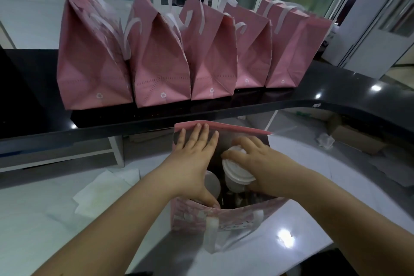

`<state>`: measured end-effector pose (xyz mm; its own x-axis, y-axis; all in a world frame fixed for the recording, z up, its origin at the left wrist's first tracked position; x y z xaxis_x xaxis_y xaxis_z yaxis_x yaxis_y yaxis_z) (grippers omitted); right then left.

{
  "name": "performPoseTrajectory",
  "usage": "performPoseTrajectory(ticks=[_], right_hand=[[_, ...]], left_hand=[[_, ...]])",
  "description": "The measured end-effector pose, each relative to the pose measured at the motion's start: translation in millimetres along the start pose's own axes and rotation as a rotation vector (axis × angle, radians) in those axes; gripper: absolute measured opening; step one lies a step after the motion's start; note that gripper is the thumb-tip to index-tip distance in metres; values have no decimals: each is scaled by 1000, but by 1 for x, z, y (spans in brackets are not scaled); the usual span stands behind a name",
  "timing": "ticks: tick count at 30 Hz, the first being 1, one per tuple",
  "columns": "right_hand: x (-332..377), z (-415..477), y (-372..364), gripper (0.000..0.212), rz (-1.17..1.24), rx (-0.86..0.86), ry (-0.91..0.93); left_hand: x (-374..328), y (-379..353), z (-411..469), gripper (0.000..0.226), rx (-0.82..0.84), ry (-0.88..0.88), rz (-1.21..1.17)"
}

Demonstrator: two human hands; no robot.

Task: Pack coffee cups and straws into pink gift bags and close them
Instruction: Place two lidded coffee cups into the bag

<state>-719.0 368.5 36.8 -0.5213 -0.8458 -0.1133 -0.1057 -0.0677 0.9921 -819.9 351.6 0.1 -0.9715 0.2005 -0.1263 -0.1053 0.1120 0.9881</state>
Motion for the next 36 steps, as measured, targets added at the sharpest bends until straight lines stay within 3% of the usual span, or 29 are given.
performPoseTrajectory(ticks=[10, 16, 23, 28, 36], right_hand=[[-10, 23, -69, 87, -48, 309, -13], [-13, 15, -85, 86, 32, 278, -17], [-9, 1, -114, 84, -77, 241, 20], [-13, -13, -134, 87, 114, 245, -24], [-11, -16, -147, 81, 105, 289, -26]], left_hand=[[-6, -3, -5, 153, 8, -19, 20], [-11, -4, -7, 152, 3, -23, 31], [-14, -6, -13, 147, -50, -13, 62], [-18, -6, -15, 146, -73, 4, 66], [-27, -7, -20, 139, -81, -6, 92]])
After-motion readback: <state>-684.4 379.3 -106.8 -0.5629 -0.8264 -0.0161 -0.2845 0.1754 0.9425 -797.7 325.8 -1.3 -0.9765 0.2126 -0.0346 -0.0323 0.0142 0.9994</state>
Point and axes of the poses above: each hand's wrist, its own z-axis towards the middle knuckle, its own y-axis out of the back of the hand, x = y × z, the point moved 10 cm from there along z, towards the middle knuckle, and after that the axes turned 1 degree about z, right-handed, at the moved point
